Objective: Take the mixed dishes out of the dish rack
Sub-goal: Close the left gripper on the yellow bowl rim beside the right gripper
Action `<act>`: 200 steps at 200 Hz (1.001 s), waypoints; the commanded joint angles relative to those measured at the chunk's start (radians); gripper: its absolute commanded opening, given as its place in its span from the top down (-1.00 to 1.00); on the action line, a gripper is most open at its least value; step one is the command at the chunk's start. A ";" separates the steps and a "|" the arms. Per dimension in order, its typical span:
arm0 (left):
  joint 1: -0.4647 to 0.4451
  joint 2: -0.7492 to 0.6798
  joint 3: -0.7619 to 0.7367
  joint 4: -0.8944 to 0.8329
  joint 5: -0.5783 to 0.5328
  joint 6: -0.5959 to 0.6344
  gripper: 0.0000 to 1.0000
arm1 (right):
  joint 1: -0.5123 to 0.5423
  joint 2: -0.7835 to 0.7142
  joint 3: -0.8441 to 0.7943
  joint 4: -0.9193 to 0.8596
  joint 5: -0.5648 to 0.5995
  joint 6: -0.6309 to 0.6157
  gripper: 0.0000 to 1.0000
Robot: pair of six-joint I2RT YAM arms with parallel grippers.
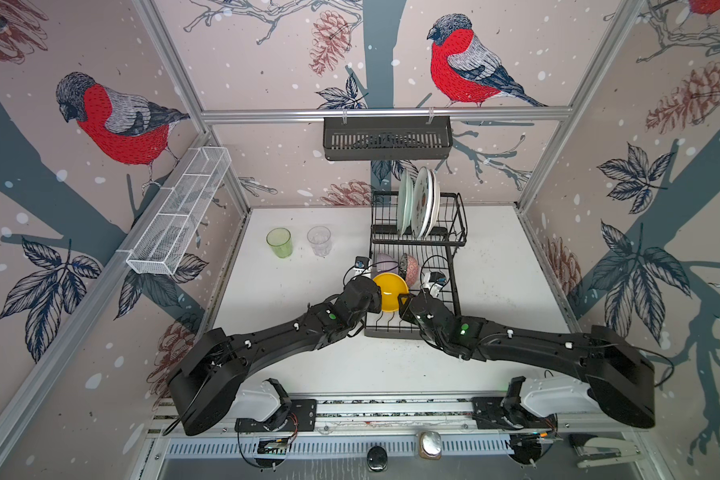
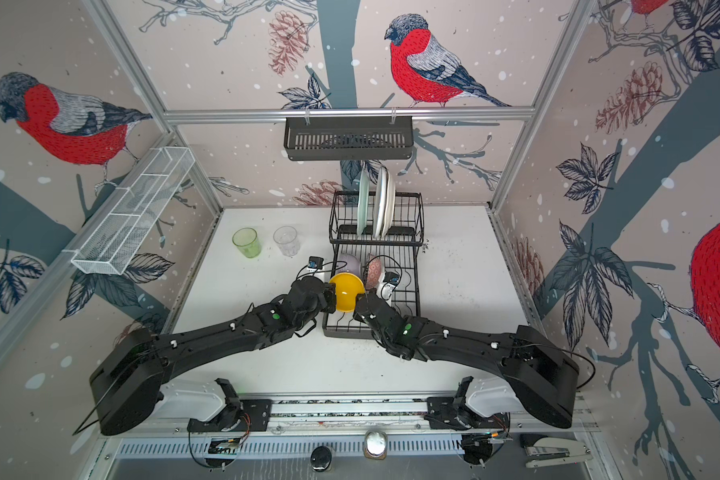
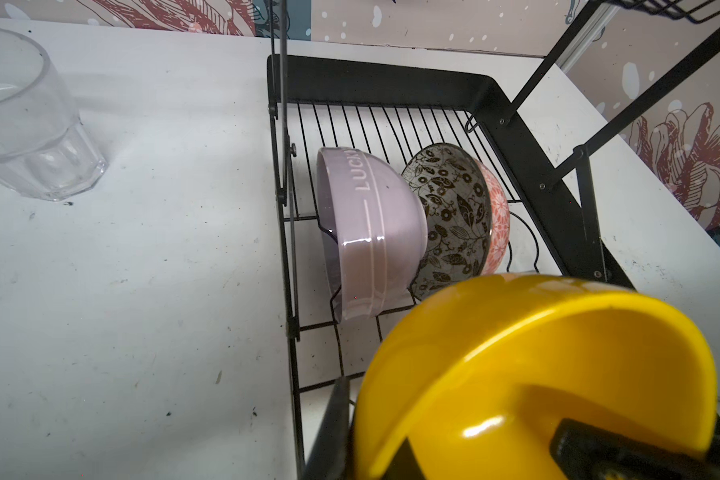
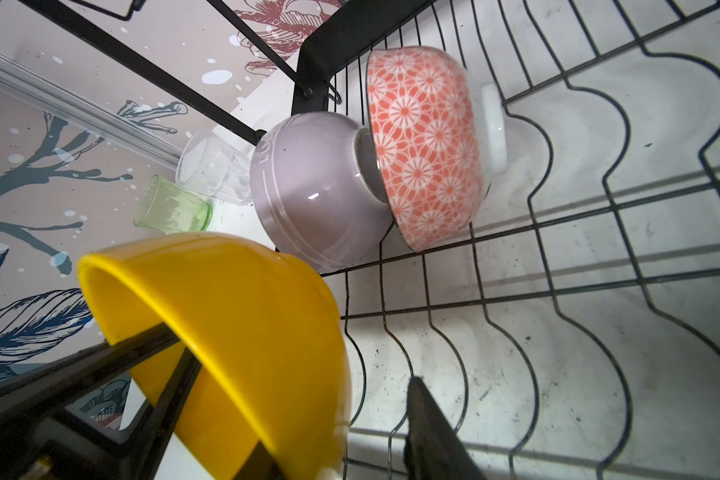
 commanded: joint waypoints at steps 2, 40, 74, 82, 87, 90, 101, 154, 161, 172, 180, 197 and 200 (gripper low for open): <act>0.016 -0.009 0.005 0.048 -0.054 -0.026 0.78 | -0.008 -0.012 -0.009 -0.011 -0.002 -0.020 0.14; 0.025 -0.008 0.005 0.047 -0.051 -0.030 0.79 | -0.015 -0.016 -0.021 0.027 -0.036 -0.042 0.08; 0.031 -0.003 0.009 0.038 -0.055 -0.030 0.80 | -0.032 -0.009 -0.029 0.066 -0.087 -0.066 0.06; 0.032 0.002 0.012 0.033 -0.056 -0.029 0.80 | -0.033 -0.005 -0.029 0.072 -0.094 -0.071 0.05; 0.035 0.004 0.014 0.029 -0.058 -0.031 0.80 | -0.035 -0.004 -0.030 0.079 -0.101 -0.077 0.05; 0.035 0.005 0.014 0.028 -0.059 -0.032 0.80 | -0.036 -0.004 -0.031 0.085 -0.106 -0.082 0.05; 0.037 0.009 0.018 0.026 -0.059 -0.031 0.80 | -0.039 -0.003 -0.034 0.102 -0.119 -0.094 -0.07; 0.041 0.029 0.035 0.014 -0.065 -0.036 0.81 | -0.045 0.000 -0.035 0.159 -0.184 -0.145 -0.18; 0.042 0.028 0.035 0.013 -0.066 -0.035 0.81 | -0.045 -0.002 -0.037 0.165 -0.191 -0.151 -0.18; 0.042 0.029 0.035 0.011 -0.068 -0.035 0.81 | -0.047 -0.007 -0.038 0.173 -0.200 -0.158 -0.20; 0.043 0.030 0.035 0.009 -0.069 -0.034 0.81 | -0.047 -0.010 -0.038 0.174 -0.205 -0.160 -0.21; 0.049 0.031 0.035 0.004 -0.071 -0.036 0.81 | -0.047 -0.024 -0.041 0.169 -0.197 -0.159 -0.22; 0.051 0.031 0.035 0.004 -0.072 -0.036 0.81 | -0.047 -0.028 -0.043 0.169 -0.196 -0.160 -0.21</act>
